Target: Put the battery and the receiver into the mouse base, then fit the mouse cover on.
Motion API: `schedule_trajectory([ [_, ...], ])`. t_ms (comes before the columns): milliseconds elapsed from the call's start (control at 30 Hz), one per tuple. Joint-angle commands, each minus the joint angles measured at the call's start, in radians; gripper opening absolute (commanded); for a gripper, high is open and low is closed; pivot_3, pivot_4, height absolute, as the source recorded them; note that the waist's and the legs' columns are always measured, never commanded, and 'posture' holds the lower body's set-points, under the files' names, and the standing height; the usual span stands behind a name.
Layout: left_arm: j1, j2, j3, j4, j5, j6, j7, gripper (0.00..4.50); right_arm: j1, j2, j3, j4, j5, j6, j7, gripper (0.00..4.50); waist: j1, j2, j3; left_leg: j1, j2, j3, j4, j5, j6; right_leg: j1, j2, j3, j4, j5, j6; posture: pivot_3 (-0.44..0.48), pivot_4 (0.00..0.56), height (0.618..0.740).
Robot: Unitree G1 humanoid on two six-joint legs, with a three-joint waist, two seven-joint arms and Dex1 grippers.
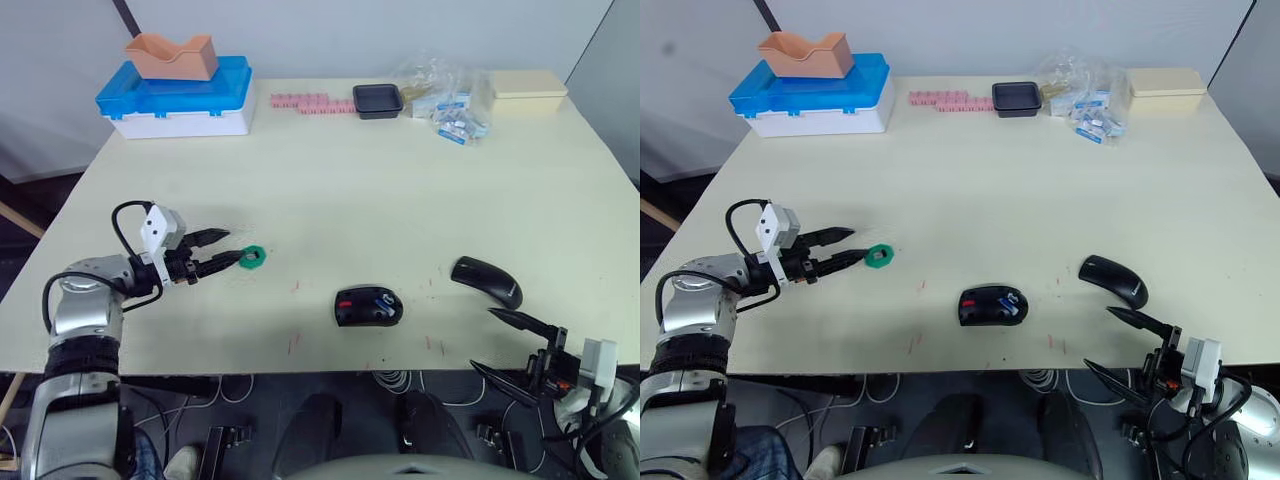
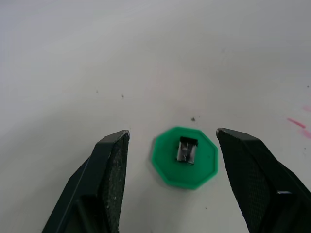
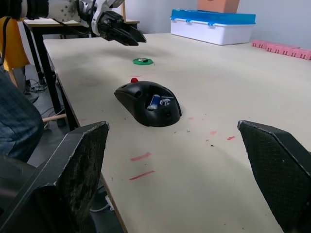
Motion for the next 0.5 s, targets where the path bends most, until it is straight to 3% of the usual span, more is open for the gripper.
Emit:
schedule_trajectory([
  [33, -0.054, 0.02, -0.016, 0.075, 0.022, -0.087, -0.069, 3.06, 0.0, 0.009, 0.004, -0.026, 0.003, -0.006, -0.01, 4.5, -0.001, 0.0, 0.0, 0.0, 0.0, 0.0, 0.0, 0.0, 0.0, 0.0, 0.0, 0.0, 0.0, 0.0, 0.0, 0.0, 0.15, 0.74],
  [133, -0.109, 0.021, -0.041, 0.156, 0.039, -0.109, -0.131, 3.06, -0.005, 0.017, 0.013, -0.028, -0.003, -0.008, -0.018, 4.5, -0.003, 0.0, 0.0, 0.0, 0.0, 0.0, 0.0, 0.0, 0.0, 0.0, 0.0, 0.0, 0.0, 0.0, 0.0, 0.0, 0.15, 0.74],
  [233, -0.147, 0.016, -0.051, 0.234, 0.072, -0.191, -0.132, 2.17, -0.005, 0.02, 0.018, -0.029, -0.005, -0.01, -0.02, 4.5, -0.003, 0.0, 0.0, 0.0, -0.001, 0.0, 0.0, 0.0, 0.0, 0.0, 0.001, 0.0, 0.001, 0.0, 0.0, 0.0, 0.15, 0.74],
  [300, -0.165, 0.012, -0.057, 0.275, 0.088, -0.239, -0.128, 1.21, -0.005, 0.022, 0.02, -0.029, -0.005, -0.01, -0.02, 4.5, -0.004, 0.0, 0.0, 0.0, -0.001, 0.0, 0.0, 0.0, 0.0, 0.0, 0.001, 0.0, 0.001, 0.0, 0.0, 0.0, 0.15, 0.74],
  [500, -0.194, 0.007, -0.075, 0.358, 0.127, -0.337, -0.162, 1.21, -0.006, 0.021, 0.021, -0.028, -0.006, -0.012, -0.019, 4.5, -0.004, 0.0, 0.0, 0.0, -0.001, 0.0, 0.0, 0.0, 0.0, 0.0, 0.001, 0.0, 0.001, 0.0, 0.0, 0.0, 0.15, 0.74],
])
